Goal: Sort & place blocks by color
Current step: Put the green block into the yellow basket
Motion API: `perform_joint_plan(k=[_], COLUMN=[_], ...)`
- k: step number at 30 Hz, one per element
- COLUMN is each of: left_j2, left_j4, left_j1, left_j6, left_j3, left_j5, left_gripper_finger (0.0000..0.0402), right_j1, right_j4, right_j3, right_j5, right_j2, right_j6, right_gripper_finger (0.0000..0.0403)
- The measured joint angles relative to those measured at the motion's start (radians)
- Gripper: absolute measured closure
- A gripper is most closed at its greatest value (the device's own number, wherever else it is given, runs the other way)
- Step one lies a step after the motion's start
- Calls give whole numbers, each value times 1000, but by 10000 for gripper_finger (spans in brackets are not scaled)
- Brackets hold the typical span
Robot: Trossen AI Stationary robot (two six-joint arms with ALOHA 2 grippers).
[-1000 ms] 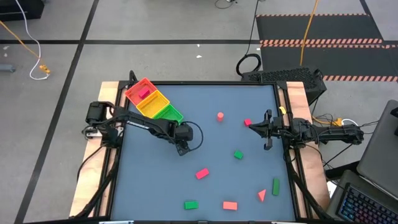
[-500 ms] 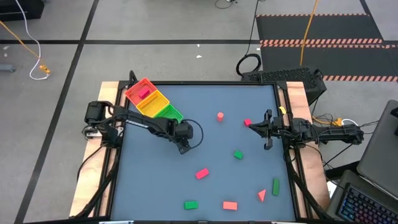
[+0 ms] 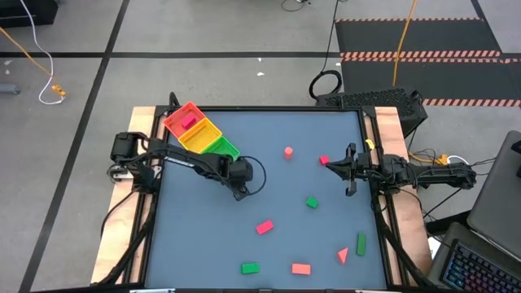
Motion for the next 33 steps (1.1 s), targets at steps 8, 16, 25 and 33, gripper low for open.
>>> perform_joint_plan(k=[8,16,25,33], left_j2=[-119,-346,-405,-367], left_j4=[13,-313,-486,-445], left_j1=[-2,63,299,467], left_j6=[39,56,99,192], left_j3=[16,51,47,-2], left_j5=[119,-188,-248,-210], left_gripper_finger=[273,273,273,273], right_j1=[0,0,0,0], right_j4=[-2,3,8,8], right_j3=[0,0,0,0], right_j5=[0,2,1,1], right_j2=[1,14,16,16], right_j6=[-4,-4,-3,-3], right_gripper_finger=[403,403,403,403])
